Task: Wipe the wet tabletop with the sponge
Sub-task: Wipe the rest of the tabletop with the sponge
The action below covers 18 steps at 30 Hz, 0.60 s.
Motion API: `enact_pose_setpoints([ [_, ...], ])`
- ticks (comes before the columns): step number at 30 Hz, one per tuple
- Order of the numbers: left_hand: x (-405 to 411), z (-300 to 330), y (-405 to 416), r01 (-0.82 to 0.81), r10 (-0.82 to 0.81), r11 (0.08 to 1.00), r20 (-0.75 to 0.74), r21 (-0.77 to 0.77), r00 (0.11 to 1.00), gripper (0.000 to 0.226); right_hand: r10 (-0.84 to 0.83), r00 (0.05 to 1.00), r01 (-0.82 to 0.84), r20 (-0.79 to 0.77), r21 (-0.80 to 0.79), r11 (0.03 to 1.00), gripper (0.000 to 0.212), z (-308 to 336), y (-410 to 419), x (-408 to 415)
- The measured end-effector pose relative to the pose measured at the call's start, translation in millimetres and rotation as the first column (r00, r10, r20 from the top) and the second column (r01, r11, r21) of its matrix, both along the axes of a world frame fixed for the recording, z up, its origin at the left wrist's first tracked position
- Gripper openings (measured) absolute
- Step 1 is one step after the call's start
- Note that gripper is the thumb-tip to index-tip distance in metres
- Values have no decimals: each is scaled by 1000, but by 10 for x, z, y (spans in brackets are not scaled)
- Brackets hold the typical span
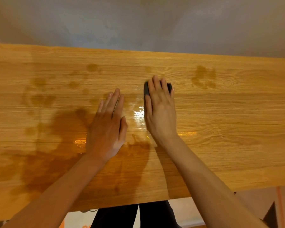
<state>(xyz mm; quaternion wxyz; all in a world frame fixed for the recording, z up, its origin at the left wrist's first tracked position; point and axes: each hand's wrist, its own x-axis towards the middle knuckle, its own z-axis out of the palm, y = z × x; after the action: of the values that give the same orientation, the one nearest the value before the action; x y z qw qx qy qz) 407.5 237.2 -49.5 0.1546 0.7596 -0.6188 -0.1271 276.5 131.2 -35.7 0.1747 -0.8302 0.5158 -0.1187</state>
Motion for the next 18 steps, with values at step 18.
enact_pose_setpoints([
  [18,-4,6,36,6,-6,1000,-9,-29,1000,57,34,997,-31,70,-41,999,44,-42,112,107],
])
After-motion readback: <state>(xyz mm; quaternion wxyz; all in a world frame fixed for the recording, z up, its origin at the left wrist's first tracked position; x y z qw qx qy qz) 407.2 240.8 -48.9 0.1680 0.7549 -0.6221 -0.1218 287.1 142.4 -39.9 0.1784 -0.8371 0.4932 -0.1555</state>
